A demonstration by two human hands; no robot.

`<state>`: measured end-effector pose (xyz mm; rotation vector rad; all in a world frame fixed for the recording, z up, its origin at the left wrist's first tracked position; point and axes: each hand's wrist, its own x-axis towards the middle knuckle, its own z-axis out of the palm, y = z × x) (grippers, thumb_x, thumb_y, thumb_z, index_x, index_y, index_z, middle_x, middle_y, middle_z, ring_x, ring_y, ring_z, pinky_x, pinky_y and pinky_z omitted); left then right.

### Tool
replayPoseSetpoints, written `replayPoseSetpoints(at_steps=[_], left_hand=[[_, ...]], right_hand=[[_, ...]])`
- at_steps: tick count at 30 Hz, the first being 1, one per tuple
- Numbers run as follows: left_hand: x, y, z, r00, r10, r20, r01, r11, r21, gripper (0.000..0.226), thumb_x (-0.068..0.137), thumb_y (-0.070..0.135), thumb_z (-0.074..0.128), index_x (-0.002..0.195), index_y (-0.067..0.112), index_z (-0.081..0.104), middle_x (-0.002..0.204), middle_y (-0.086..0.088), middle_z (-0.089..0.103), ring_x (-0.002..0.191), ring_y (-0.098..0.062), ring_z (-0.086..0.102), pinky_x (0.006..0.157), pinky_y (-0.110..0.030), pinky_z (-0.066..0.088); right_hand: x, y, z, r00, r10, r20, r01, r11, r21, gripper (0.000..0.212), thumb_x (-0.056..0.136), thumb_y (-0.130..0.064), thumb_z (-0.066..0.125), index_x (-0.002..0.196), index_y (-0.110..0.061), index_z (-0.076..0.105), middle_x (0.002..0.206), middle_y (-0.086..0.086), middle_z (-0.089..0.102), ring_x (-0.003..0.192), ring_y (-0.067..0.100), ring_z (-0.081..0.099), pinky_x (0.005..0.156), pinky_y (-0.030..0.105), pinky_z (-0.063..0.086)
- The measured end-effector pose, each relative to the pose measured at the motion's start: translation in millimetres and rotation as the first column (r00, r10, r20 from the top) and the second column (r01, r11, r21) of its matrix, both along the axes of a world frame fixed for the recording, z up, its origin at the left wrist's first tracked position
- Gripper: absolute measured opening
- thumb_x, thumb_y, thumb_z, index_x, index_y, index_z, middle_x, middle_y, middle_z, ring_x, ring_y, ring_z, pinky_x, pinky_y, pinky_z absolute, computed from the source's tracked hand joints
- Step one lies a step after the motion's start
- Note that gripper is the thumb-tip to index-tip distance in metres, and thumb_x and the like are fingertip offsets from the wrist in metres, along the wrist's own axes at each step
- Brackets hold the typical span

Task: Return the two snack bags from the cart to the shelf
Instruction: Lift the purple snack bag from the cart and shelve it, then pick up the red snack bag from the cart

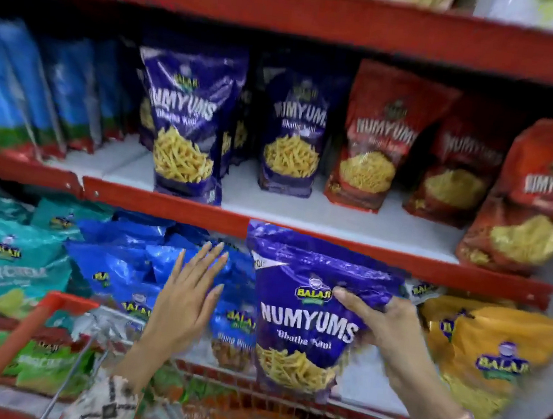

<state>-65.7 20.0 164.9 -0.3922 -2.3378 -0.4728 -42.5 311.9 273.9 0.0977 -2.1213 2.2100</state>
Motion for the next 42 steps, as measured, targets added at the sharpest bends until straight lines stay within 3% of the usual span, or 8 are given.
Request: replayPoseSetpoints(at_steps=[8,15,21,24,30,32,36,42], left_hand=[[-57,7,48,0.993,0.104,-0.054,-0.112,0.980,-0.164,0.056,0.105,0.043,0.025,0.149,0.011,0.040,0.157,-0.004,0.035,0.148,-0.021,0.025,0.120,-0.048,0.015],[-79,5,44,0.980,0.200,0.005,-0.193,0.952,-0.237,0.060,0.105,0.051,0.020,0.149,0.016,0.041,0.156,-0.002,0.039,0.148,-0.022,0.026,0.116,-0.048,0.018],[-81,5,39,0.981,0.188,-0.048,-0.194,0.958,-0.212,0.057,0.104,0.047,0.028,0.151,0.018,0.037,0.157,-0.001,0.038,0.149,-0.021,0.024,0.117,-0.051,0.019],[-81,5,38,0.982,0.182,-0.058,-0.190,0.957,-0.219,0.057,0.104,0.047,0.027,0.153,0.019,0.034,0.158,-0.001,0.036,0.149,-0.021,0.023,0.116,-0.053,0.020],[-80,3,38,0.980,0.183,-0.072,-0.195,0.953,-0.233,0.057,0.105,0.047,0.025,0.153,0.019,0.034,0.158,-0.001,0.036,0.149,-0.021,0.024,0.116,-0.056,0.019],[-79,4,38,0.980,0.187,-0.073,-0.199,0.953,-0.227,0.057,0.104,0.047,0.027,0.153,0.019,0.034,0.158,0.000,0.036,0.149,-0.020,0.023,0.116,-0.056,0.019],[-78,8,41,0.976,0.208,-0.064,-0.217,0.954,-0.208,0.057,0.103,0.047,0.028,0.152,0.019,0.036,0.156,0.000,0.039,0.149,-0.019,0.022,0.117,-0.055,0.018],[-58,25,39,0.980,0.177,-0.092,-0.189,0.971,-0.144,0.057,0.103,0.042,0.030,0.151,0.012,0.036,0.157,-0.004,0.037,0.148,-0.020,0.025,0.119,-0.056,0.017]], right_hand=[[-41,-1,118,0.973,-0.018,-0.229,-0.007,0.994,-0.108,0.016,0.075,-0.011,0.076,0.090,-0.008,0.074,0.072,0.001,0.079,0.063,0.014,0.073,0.062,0.033,0.061],[-104,-24,163,0.960,-0.022,-0.280,-0.051,0.967,-0.251,0.030,0.077,-0.009,0.076,0.105,-0.003,0.070,0.079,0.002,0.078,0.061,0.012,0.072,0.052,0.028,0.059],[-160,-50,151,0.968,0.000,-0.250,-0.072,0.957,-0.280,0.016,0.077,-0.008,0.076,0.091,-0.006,0.069,0.067,-0.002,0.076,0.060,0.011,0.072,0.054,0.028,0.059],[-182,-63,135,0.979,-0.001,-0.204,-0.058,0.957,-0.284,0.031,0.076,-0.009,0.078,0.102,0.001,0.067,0.068,0.000,0.075,0.060,0.012,0.072,0.054,0.028,0.058],[-234,-64,137,0.989,-0.048,-0.140,0.030,0.992,-0.124,0.068,0.049,-0.046,0.090,0.096,-0.003,0.067,0.100,0.024,0.074,0.090,0.034,0.073,0.080,0.062,0.056],[-251,-59,136,0.990,-0.042,-0.133,0.037,0.999,-0.038,0.088,0.043,-0.058,0.088,0.105,0.001,0.065,0.110,0.021,0.072,0.100,0.035,0.070,0.081,0.058,0.057],[-227,-60,128,0.993,0.033,-0.114,-0.042,0.996,-0.077,0.083,0.069,-0.042,0.081,0.138,-0.012,0.044,0.132,0.007,0.059,0.117,0.024,0.059,0.086,0.042,0.058],[-174,-38,89,0.942,-0.117,-0.313,0.105,0.993,-0.053,0.058,0.078,-0.039,0.074,0.128,-0.020,0.053,0.130,-0.001,0.062,0.114,0.012,0.062,0.089,0.036,0.056]])
